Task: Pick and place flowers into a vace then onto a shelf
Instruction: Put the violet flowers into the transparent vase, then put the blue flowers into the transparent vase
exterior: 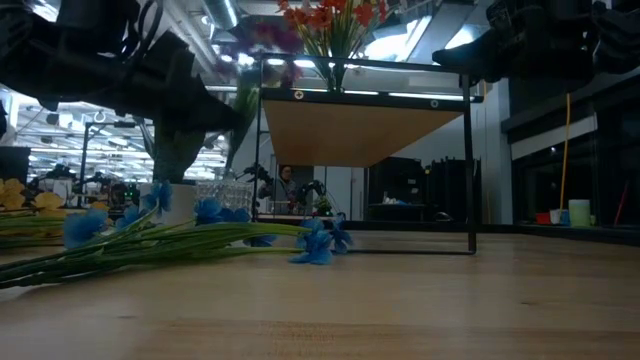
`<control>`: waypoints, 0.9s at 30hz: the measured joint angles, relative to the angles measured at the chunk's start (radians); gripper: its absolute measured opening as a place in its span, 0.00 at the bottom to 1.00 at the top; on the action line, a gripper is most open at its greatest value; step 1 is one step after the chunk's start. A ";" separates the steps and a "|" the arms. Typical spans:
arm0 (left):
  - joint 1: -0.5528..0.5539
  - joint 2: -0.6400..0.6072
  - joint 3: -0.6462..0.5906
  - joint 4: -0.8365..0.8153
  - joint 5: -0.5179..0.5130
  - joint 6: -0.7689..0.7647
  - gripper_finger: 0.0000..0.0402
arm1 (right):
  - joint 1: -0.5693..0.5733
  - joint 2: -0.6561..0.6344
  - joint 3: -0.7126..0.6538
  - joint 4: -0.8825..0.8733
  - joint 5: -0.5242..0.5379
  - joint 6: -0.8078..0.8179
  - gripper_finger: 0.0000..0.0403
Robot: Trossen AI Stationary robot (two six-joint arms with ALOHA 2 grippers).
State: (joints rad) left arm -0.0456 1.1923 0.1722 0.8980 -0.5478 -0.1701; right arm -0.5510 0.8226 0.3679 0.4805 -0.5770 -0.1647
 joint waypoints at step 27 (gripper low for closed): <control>-0.259 -0.192 0.000 -0.065 -0.265 0.071 0.38 | 0.000 0.000 0.000 -0.023 0.000 -0.001 0.03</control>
State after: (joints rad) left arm -0.3042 0.9999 0.1722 0.8330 -0.8128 -0.0990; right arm -0.5510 0.8224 0.3679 0.4580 -0.5769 -0.1654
